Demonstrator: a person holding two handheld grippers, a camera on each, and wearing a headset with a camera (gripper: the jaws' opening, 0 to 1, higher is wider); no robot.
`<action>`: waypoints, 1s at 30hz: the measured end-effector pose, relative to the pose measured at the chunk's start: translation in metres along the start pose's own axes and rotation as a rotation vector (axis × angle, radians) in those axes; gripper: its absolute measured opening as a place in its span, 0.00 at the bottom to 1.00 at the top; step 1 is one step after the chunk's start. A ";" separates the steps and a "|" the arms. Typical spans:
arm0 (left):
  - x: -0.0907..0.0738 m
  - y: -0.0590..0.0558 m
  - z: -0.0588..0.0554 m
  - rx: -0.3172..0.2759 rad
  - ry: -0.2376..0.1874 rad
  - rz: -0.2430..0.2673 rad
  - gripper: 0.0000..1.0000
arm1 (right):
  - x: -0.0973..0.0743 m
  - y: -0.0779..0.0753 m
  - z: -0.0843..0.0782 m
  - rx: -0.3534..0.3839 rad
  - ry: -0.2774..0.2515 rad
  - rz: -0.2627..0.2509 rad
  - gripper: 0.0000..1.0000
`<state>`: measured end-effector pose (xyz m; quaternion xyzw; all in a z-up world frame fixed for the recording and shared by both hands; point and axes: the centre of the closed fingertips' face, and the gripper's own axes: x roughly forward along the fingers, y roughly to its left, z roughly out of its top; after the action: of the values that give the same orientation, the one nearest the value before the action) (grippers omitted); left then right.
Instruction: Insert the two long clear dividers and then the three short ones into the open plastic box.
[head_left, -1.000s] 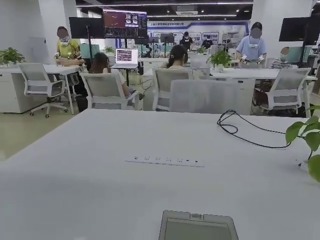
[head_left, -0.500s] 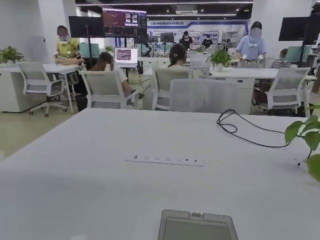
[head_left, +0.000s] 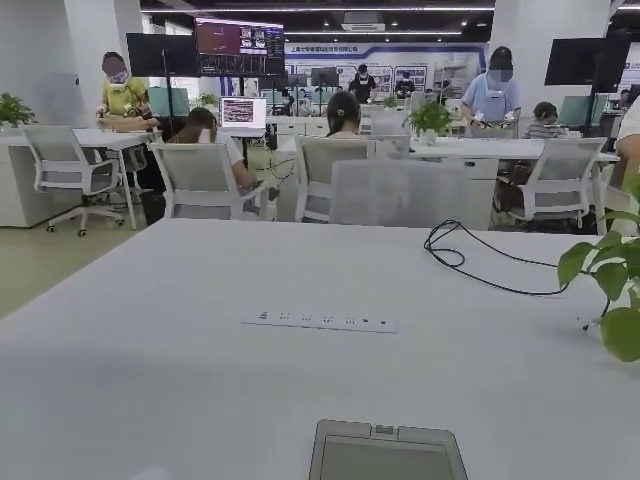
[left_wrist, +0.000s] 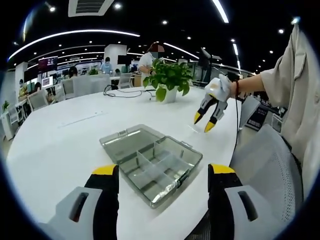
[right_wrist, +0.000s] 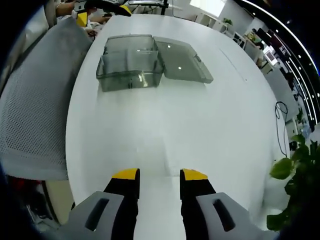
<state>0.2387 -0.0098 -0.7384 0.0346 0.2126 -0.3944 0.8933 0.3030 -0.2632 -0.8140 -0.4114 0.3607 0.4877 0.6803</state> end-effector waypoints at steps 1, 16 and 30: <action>0.000 0.000 0.000 -0.002 0.000 0.000 0.72 | -0.001 -0.001 0.010 -0.005 -0.024 -0.012 0.32; 0.004 -0.004 0.004 -0.052 -0.029 -0.014 0.57 | -0.005 0.013 0.108 -0.107 -0.229 -0.064 0.32; 0.009 -0.009 0.021 -0.173 -0.130 -0.036 0.41 | -0.005 0.044 0.170 -0.198 -0.359 -0.039 0.32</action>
<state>0.2449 -0.0270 -0.7218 -0.0722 0.1883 -0.3918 0.8977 0.2750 -0.1015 -0.7505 -0.3899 0.1757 0.5729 0.6992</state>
